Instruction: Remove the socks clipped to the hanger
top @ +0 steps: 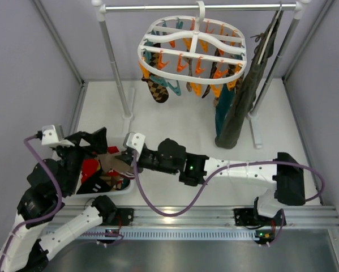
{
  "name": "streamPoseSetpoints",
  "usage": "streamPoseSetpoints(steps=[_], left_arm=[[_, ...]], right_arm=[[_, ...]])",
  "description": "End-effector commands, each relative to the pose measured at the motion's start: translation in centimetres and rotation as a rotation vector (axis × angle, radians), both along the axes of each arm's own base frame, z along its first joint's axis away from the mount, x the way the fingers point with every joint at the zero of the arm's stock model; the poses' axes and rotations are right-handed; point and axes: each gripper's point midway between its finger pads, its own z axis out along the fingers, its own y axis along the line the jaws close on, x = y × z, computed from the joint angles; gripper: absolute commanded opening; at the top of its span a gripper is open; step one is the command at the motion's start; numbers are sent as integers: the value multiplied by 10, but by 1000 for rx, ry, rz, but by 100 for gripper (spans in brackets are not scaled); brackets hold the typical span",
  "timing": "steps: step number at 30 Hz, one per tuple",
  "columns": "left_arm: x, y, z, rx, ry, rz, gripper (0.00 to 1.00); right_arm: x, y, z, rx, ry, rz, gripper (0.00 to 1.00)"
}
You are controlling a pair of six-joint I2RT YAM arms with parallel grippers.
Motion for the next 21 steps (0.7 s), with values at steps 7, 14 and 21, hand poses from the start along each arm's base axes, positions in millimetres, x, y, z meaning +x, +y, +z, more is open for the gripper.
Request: streamPoseSetpoints(steps=[7, 14, 21], left_arm=[[-27, 71, 3, -125, -63, 245, 98], [-24, 76, 1, -110, -47, 299, 99], [-20, 60, 4, -120, -45, 230, 99]], right_arm=[[-23, 81, -26, -77, 29, 257, 2], [8, 96, -71, -135, 132, 188, 99], [44, 26, -37, -102, 128, -66, 99]])
